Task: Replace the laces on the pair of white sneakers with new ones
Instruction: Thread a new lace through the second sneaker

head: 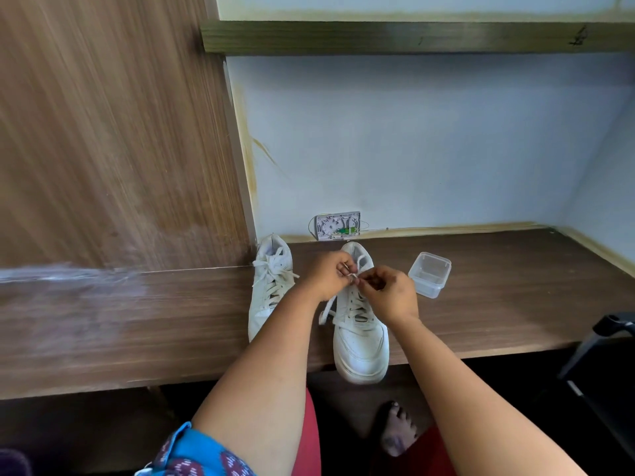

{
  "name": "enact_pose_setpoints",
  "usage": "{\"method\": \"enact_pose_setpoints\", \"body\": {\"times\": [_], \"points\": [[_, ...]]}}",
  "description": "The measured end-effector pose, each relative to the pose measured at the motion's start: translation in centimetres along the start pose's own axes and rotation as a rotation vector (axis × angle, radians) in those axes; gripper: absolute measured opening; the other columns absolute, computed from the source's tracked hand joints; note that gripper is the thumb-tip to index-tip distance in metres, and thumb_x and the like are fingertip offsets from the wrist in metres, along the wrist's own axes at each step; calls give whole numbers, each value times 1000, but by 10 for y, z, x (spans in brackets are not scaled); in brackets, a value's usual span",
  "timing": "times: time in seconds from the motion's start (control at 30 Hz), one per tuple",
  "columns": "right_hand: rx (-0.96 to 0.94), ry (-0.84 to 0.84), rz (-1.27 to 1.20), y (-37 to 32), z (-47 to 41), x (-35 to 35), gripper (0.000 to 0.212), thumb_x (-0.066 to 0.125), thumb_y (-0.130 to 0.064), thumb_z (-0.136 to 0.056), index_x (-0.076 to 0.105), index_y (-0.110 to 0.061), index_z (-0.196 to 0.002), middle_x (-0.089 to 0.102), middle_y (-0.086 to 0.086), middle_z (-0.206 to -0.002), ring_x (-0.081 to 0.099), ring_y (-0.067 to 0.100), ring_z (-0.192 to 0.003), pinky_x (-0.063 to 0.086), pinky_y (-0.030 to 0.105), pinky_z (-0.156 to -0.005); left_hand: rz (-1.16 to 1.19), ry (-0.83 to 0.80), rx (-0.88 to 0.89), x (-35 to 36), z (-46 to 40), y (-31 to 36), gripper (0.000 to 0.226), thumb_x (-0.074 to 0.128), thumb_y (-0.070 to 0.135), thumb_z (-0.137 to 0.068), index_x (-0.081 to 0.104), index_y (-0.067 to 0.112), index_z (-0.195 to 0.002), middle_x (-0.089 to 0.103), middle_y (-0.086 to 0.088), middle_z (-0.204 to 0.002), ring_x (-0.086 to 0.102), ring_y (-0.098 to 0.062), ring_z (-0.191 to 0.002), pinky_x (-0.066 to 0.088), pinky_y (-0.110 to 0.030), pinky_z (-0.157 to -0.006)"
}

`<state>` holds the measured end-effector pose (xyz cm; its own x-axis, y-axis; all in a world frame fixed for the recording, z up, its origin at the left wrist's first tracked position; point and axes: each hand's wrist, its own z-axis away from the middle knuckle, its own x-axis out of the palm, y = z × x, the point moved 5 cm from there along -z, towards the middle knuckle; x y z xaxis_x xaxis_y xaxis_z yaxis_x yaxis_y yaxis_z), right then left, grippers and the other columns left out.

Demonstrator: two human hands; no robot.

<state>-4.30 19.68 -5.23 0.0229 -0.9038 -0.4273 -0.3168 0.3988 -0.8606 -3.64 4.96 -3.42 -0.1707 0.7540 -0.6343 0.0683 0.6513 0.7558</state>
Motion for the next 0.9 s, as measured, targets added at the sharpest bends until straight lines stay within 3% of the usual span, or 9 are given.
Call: {"method": "enact_pose_setpoints", "body": {"times": [0.17,0.43,0.57,0.67,0.77,0.9], "points": [[35,36,84,-4,1,2,4,74,-19,-78,71,-20,-76,66,-10,-66,64,6,-67,53,24,-69,-103,86,45,-1,0,1,13,64,-1,-84,71,8,-88,69,-3,-80,57,-7,-68,49,-23,-71],[96,-11,91,-3,-1,-4,4,72,-20,-74,69,-20,-72,65,-10,-62,60,5,-61,48,21,-60,-124,59,18,3,-2,-1,9,56,4,-92,63,9,-93,55,11,-75,52,-6,-71,41,-19,-67],[157,-45,-23,4,-9,-15,5,73,-17,-74,69,-18,-72,68,-2,-67,58,8,-59,46,20,-56,-5,-2,-56,4,-1,-7,6,64,14,-90,58,17,-91,60,2,-78,60,-17,-79,50,-33,-78],[152,-97,-132,8,-11,-19,14,81,-12,-73,68,-17,-74,70,3,-71,64,9,-63,53,20,-63,43,-34,-84,5,2,-10,15,71,16,-85,57,17,-92,58,1,-76,58,-14,-71,48,-29,-71],[148,-150,-213,7,-8,-15,16,84,-8,-71,70,-13,-75,72,8,-74,67,13,-67,56,24,-71,34,55,-13,-2,2,-6,19,74,7,-80,61,18,-90,55,6,-71,53,-11,-68,49,-28,-73],[94,-136,-66,2,-3,-6,9,81,-13,-74,72,-16,-76,72,-1,-70,67,5,-63,51,12,-61,-91,60,59,-1,2,2,17,73,3,-80,72,14,-94,65,2,-85,56,-8,-74,46,-18,-71]]}}
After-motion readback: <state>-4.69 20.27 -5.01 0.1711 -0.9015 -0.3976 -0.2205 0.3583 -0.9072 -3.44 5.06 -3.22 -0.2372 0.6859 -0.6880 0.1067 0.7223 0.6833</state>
